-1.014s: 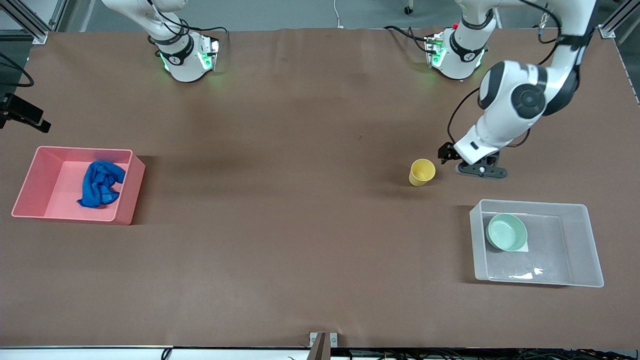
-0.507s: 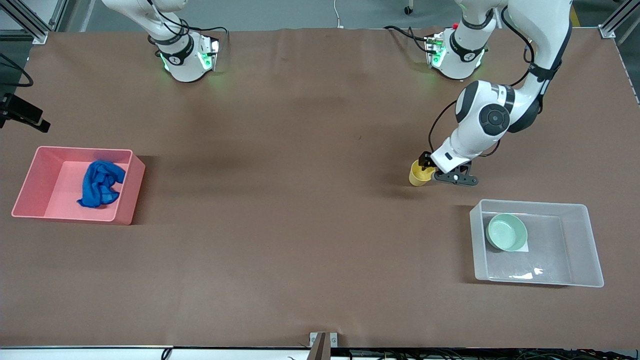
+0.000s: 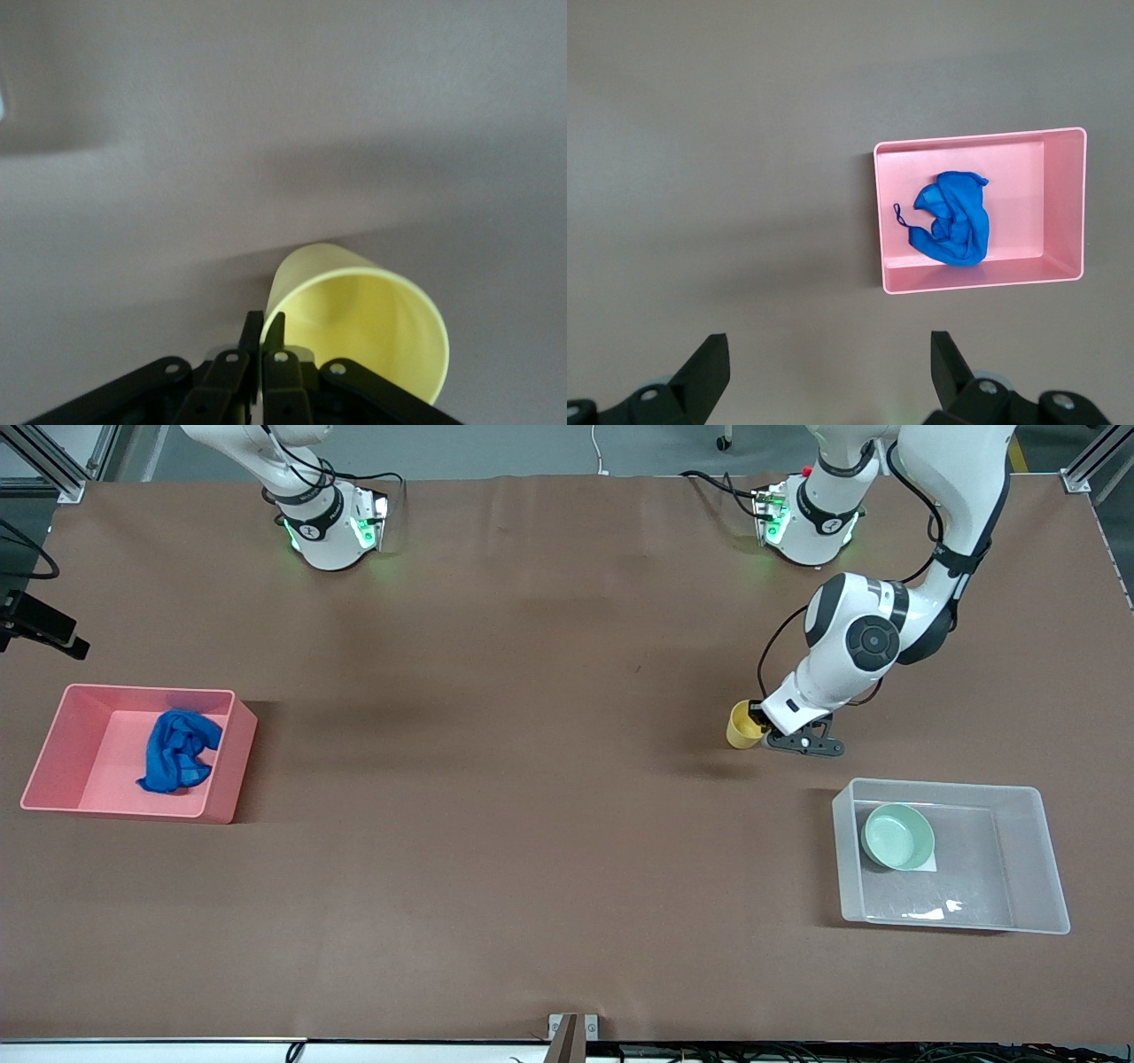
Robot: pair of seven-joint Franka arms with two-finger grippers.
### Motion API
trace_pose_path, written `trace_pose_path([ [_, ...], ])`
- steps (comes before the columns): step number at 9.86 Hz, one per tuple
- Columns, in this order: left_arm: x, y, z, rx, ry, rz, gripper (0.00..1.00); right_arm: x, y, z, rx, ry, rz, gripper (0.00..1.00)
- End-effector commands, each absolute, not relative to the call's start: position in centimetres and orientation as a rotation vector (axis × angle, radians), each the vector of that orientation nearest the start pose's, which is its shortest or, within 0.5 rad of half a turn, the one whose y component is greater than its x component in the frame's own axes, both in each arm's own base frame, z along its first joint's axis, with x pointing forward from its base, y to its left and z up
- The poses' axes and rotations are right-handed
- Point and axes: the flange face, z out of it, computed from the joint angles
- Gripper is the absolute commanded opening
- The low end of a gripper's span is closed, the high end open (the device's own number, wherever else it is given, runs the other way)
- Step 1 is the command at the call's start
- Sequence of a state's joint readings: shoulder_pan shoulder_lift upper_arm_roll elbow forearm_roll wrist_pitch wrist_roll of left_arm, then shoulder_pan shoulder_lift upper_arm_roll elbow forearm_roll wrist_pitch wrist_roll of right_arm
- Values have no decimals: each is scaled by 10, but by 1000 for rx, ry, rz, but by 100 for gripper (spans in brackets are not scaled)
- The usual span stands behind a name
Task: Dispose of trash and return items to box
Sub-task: 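Carry the yellow cup with the left gripper into the green bowl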
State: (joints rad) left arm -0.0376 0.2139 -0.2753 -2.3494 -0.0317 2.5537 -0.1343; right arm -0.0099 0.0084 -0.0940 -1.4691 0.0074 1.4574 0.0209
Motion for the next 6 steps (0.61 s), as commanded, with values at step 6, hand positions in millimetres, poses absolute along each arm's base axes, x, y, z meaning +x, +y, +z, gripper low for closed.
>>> trace_pose_path([
  [6,608,-23,411,-3161,10,-47,0,543,-58,660,-3137,220,36,100],
])
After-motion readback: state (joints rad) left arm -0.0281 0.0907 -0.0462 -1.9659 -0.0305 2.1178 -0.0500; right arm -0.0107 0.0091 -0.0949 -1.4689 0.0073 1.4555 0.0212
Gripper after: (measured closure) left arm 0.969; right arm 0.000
